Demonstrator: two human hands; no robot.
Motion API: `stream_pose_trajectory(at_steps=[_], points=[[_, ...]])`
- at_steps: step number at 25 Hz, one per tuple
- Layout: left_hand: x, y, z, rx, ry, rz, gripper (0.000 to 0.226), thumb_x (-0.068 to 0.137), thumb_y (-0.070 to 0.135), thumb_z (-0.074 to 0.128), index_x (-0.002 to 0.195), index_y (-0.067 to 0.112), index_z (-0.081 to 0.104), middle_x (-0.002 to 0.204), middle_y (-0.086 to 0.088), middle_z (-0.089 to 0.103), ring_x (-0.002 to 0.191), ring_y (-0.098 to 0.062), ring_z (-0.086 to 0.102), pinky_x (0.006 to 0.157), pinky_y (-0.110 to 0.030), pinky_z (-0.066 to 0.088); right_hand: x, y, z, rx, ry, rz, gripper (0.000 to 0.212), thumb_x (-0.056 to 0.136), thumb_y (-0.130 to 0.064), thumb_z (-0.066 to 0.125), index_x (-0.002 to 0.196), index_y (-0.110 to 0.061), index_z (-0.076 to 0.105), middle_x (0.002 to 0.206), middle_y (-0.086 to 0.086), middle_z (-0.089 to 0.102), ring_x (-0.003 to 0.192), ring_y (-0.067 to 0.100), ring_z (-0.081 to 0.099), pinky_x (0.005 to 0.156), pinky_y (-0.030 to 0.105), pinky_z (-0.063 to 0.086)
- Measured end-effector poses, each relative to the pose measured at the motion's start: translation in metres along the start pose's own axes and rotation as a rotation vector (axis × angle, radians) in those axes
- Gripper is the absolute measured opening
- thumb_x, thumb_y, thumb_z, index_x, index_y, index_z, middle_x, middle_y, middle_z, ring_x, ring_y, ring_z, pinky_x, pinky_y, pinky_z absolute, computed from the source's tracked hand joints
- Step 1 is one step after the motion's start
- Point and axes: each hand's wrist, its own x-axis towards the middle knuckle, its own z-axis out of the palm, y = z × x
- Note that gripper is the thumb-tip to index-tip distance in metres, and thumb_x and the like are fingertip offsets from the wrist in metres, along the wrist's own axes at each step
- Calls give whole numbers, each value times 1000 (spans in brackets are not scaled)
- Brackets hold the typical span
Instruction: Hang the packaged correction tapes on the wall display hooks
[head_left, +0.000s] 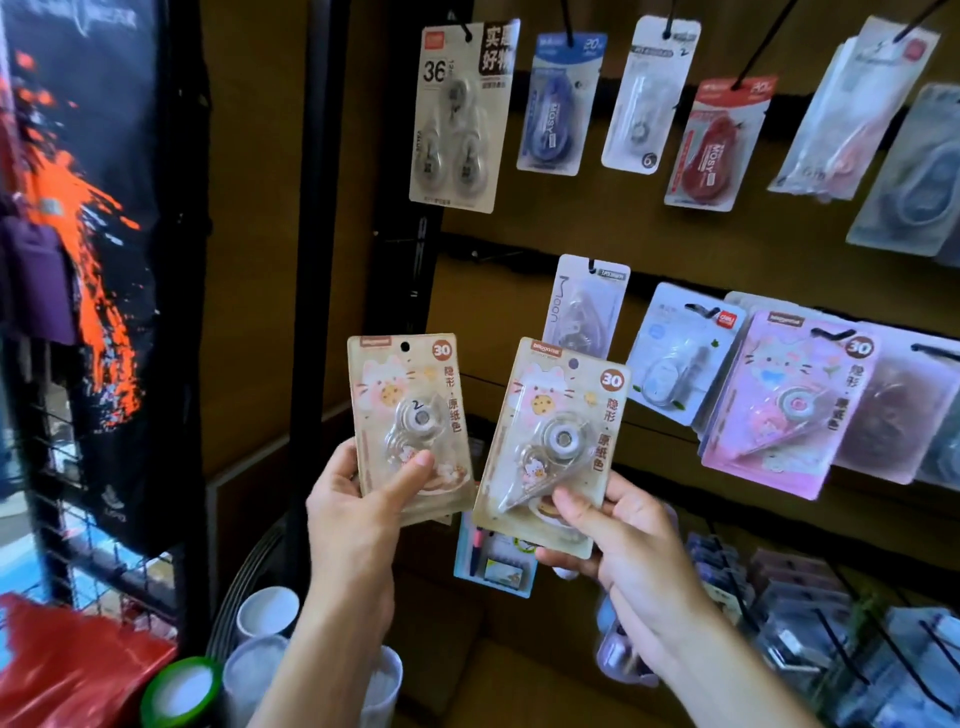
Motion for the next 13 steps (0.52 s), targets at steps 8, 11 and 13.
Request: stream_pose_trajectory(at_steps=[8, 11, 13], points=[[-5, 16, -17, -80, 58, 35, 27, 81, 18, 73, 107, 15, 72, 101, -14, 77, 92, -37, 72, 73, -46, 57, 12, -7, 25, 11, -42, -54, 20, 92, -4, 59, 109, -9, 68, 101, 12, 76, 81, 24, 74, 54, 26, 58], [-3, 18, -19, -150, 59, 6, 23, 92, 11, 63, 114, 11, 69, 107, -13, 76, 96, -30, 72, 71, -36, 60, 27, -19, 40, -41, -56, -124, 20, 94, -3, 58, 108, -11, 68, 103, 10, 76, 90, 27, 73, 59, 30, 60], [-4, 20, -19, -193, 77, -28, 23, 95, 9, 58, 116, 12, 68, 109, -12, 75, 96, -26, 71, 76, -36, 57, 39, -29, 50, -59, -50, -168, 18, 95, -3, 58, 106, -13, 69, 101, 8, 76, 91, 25, 74, 61, 32, 61]])
